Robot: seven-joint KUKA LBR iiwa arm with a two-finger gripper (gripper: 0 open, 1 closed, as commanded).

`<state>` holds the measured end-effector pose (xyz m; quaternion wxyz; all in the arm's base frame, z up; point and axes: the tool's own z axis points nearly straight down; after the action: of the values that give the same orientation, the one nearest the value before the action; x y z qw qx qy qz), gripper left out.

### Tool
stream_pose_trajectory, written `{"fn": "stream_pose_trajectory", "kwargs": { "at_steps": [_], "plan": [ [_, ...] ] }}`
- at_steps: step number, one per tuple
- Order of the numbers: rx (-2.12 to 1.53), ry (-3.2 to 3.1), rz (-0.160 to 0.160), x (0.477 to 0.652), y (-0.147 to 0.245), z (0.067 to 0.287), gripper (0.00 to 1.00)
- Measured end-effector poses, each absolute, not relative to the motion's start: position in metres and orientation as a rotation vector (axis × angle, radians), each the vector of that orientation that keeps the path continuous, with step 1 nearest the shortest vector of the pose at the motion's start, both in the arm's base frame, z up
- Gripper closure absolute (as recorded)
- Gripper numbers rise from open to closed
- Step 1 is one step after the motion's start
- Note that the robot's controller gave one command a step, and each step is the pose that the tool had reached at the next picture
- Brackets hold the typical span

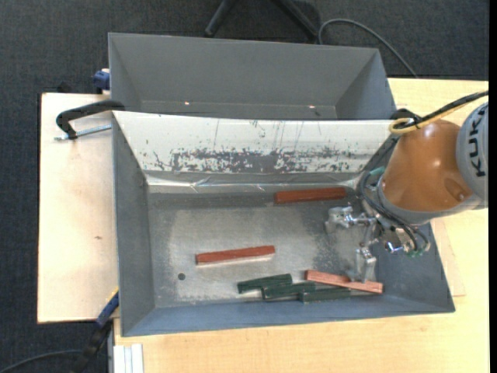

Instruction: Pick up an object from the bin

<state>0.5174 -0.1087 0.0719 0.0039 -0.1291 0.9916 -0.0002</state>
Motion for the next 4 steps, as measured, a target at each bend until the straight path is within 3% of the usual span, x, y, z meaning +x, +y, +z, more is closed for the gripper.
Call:
{"fn": "stream_pose_trajectory", "kwargs": {
  "at_steps": [1, 2, 3, 4],
  "plan": [
    [-0.717, 3.052, -0.001, 0.513, -0.112, 0.072, 0.0],
    [-1.032, 2.961, -0.001, 0.524, -0.087, 0.071, 0.0],
    [-1.344, 2.834, -0.003, 0.531, -0.112, 0.071, 0.0],
    [-1.621, 2.689, 0.002, 0.519, -0.086, 0.071, 0.0]
  ]
}}
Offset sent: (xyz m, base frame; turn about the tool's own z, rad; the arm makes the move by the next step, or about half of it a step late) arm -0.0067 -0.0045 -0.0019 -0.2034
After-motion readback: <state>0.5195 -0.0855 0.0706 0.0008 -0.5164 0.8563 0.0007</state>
